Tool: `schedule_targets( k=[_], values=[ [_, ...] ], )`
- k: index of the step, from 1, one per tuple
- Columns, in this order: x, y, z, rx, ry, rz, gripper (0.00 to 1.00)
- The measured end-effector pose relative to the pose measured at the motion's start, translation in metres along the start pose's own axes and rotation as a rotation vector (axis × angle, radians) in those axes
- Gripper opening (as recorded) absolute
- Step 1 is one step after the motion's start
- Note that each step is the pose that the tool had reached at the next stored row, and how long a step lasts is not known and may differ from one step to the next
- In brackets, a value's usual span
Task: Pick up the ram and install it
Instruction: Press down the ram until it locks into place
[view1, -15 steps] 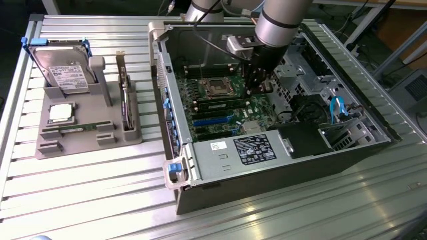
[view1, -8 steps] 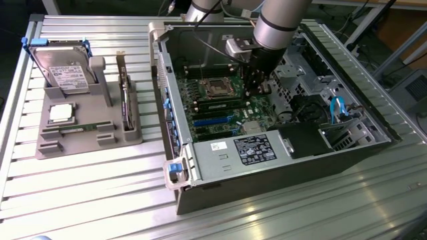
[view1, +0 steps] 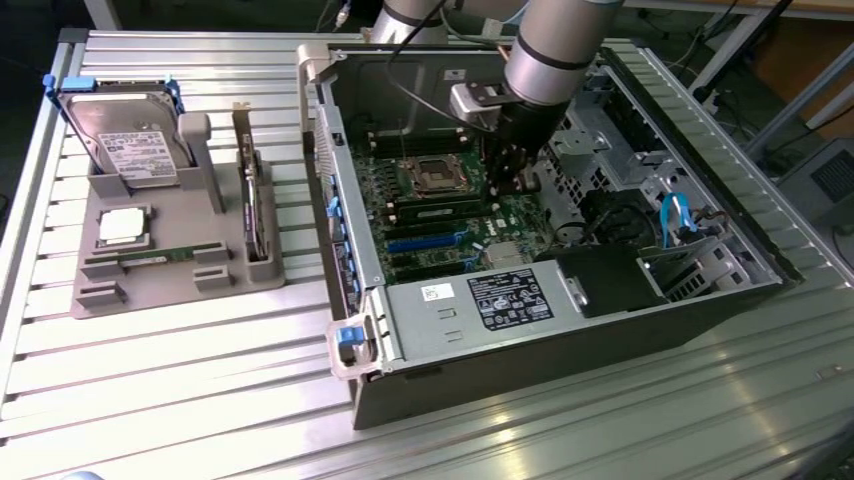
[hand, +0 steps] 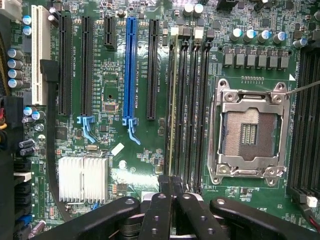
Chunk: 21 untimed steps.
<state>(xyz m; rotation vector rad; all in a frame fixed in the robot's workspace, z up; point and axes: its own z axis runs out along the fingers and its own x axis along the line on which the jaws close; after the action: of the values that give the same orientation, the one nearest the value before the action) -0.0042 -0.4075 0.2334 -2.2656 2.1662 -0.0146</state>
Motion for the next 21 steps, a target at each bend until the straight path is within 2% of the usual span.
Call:
schedule_targets(
  k=[6, 7, 10, 15, 21],
  values=[
    [0.000, 0.0000, 0.0027, 0.0001, -0.0002, 0.000, 0.11],
    [0.000, 0.0000, 0.0009, 0.0005, -0.0016, 0.000, 0.11],
    [0.000, 0.0000, -0.0035, 0.0000, -0.0006, 0.000, 0.11],
    [-0.001, 0.0170, -0.0038, 0.0024, -0.0001, 0.000, 0.11],
    [-0.002, 0.0361, -0.0040, 0.0024, -0.0001, 0.000, 0.11]
  ],
)
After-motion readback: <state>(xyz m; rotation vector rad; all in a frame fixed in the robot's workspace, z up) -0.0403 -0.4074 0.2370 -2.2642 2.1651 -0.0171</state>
